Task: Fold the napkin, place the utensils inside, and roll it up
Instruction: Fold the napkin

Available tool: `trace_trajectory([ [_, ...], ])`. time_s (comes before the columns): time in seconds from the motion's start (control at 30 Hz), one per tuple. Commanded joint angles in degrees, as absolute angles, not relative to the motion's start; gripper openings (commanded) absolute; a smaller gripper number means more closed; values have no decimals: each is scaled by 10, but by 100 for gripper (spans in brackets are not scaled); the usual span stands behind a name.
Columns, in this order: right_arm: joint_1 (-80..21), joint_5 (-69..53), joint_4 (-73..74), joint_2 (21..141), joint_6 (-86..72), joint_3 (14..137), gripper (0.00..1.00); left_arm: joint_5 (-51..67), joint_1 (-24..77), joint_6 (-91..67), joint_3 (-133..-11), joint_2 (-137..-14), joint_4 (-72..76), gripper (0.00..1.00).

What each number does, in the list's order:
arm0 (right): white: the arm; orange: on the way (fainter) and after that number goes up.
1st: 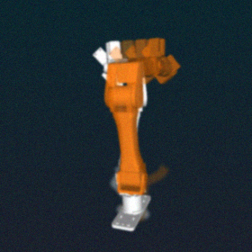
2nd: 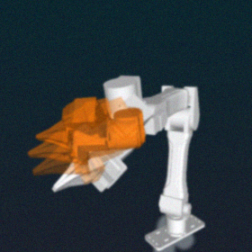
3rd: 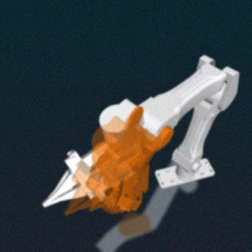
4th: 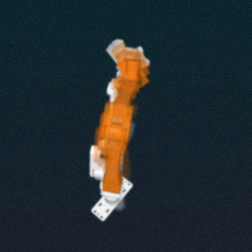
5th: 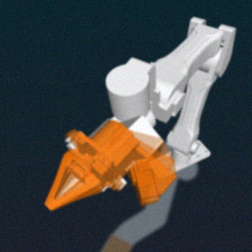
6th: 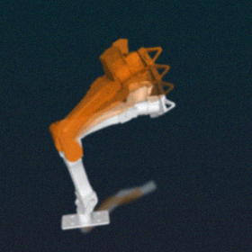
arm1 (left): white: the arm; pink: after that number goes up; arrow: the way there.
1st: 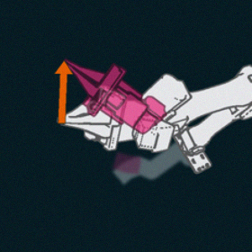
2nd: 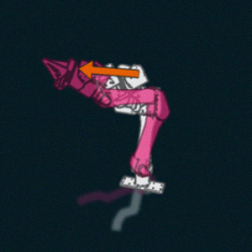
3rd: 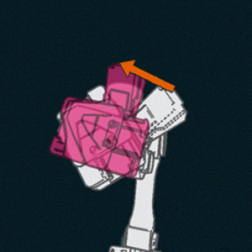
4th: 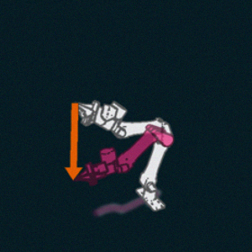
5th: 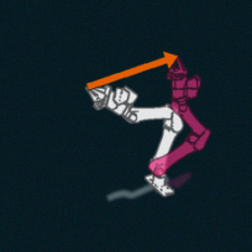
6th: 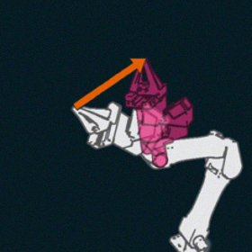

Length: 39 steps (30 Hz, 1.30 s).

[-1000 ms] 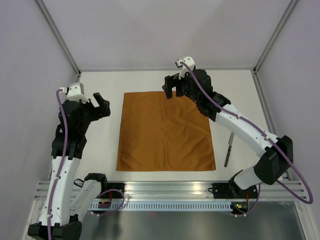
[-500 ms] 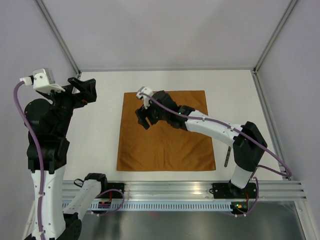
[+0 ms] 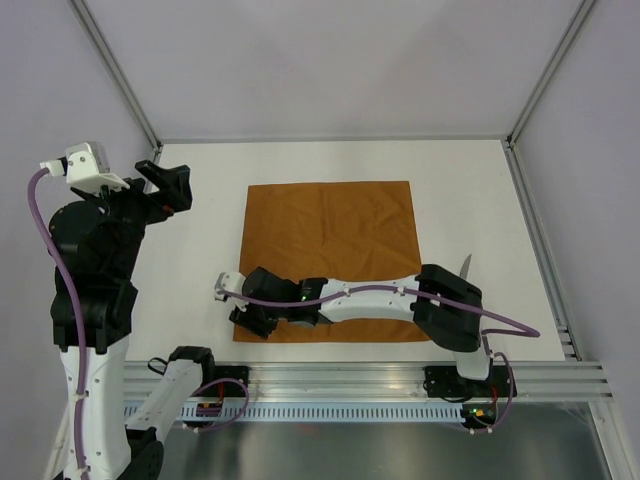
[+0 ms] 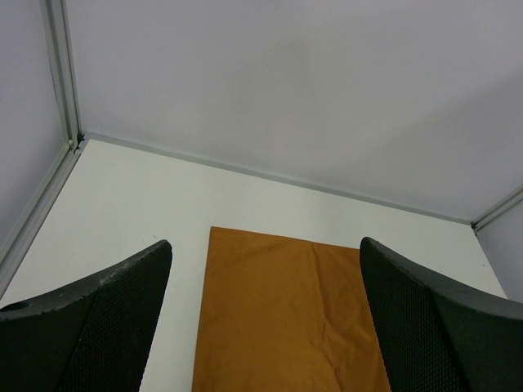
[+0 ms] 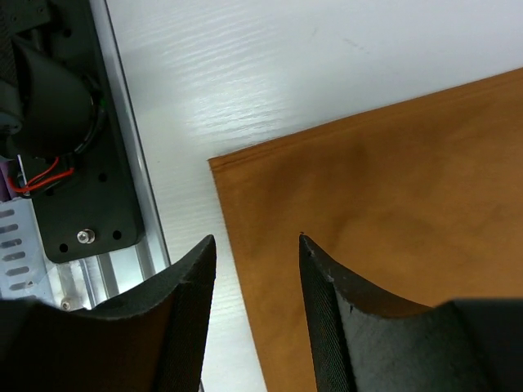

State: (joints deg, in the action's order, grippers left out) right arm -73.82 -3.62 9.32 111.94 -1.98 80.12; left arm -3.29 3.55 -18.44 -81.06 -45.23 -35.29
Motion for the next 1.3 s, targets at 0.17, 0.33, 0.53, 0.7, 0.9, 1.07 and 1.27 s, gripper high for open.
trace_trajectory([
  [0.17, -787, -12, 75, 1179, -35, 852, 50, -50, 33, -181, -805, -446, -368, 100],
  [0.33, -798, -4, 64, 1202, -35, 871, 49, -51, 33, -178, -803, -449, -368, 100],
  [0.53, -802, 25, 58, 1224, -28, 886, 48, -51, 33, -178, -798, -452, -367, 100],
  [0.7, -802, 46, 53, 1241, -19, 897, 48, -51, 33, -181, -791, -454, -367, 100],
  [0.9, -803, 49, 51, 1261, -13, 913, 48, -52, 33, -182, -785, -454, -367, 100],
  [1.07, -803, 69, 51, 1275, -10, 919, 48, -55, 33, -181, -780, -454, -367, 100],
  [1.27, -803, 84, 47, 1281, -7, 916, 45, -61, 33, -181, -771, -453, -367, 100],
])
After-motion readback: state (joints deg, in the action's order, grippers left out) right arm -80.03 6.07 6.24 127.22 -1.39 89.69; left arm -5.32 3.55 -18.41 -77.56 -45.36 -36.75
